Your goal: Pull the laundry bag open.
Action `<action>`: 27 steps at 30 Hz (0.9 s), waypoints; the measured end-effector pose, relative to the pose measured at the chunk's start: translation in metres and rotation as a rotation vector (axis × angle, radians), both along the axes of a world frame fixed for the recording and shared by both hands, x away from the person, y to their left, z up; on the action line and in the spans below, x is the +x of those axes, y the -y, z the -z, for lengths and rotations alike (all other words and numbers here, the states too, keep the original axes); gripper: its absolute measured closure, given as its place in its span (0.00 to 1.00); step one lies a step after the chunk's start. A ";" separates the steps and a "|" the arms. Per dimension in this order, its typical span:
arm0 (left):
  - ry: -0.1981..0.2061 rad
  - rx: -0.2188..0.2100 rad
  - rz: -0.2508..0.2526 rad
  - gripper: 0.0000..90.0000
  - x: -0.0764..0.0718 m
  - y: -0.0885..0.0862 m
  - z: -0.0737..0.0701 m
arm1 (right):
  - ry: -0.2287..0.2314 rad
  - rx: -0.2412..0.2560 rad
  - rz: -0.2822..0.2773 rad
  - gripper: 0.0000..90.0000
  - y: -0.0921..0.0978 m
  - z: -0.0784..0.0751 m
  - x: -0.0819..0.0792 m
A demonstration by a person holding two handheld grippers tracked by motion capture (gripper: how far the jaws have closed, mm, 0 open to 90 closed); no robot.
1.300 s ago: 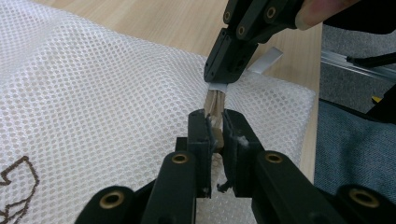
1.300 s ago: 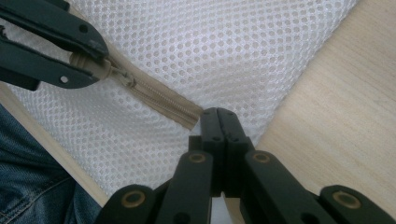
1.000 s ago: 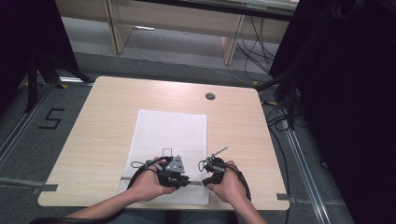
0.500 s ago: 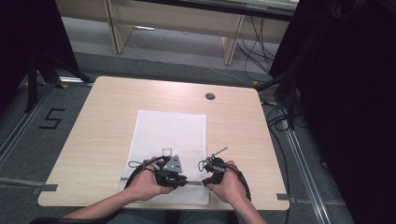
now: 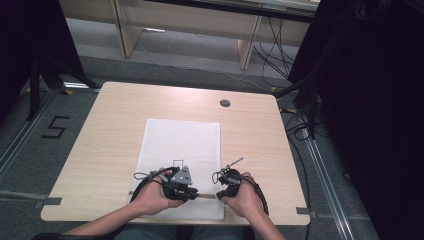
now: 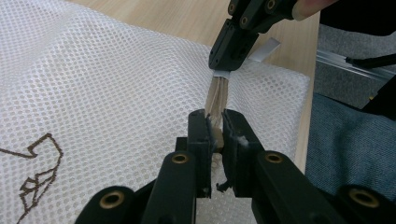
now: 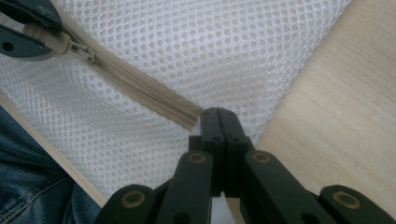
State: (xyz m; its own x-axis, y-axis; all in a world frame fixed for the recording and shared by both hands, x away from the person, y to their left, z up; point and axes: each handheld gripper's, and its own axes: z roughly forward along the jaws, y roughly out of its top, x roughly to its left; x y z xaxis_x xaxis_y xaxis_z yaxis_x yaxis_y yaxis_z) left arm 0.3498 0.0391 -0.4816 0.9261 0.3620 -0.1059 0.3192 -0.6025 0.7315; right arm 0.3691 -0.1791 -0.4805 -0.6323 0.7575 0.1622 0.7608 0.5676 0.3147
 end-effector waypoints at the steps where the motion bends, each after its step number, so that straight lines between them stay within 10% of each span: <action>1: 0.002 0.004 0.000 0.91 0.000 0.000 0.000 | 0.001 0.000 0.001 1.00 0.000 0.000 0.000; 27: 0.002 -0.019 -0.003 0.91 -0.002 -0.009 -0.001 | 0.001 0.000 -0.001 1.00 0.000 0.000 0.000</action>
State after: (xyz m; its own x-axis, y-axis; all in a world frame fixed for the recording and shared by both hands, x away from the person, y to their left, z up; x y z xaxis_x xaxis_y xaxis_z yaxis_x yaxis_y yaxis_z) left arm 0.3474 0.0482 -0.4803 0.9254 0.3624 -0.1107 0.3192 -0.5880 0.7432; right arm 0.3687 -0.1788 -0.4806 -0.6334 0.7568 0.1615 0.7597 0.5684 0.3159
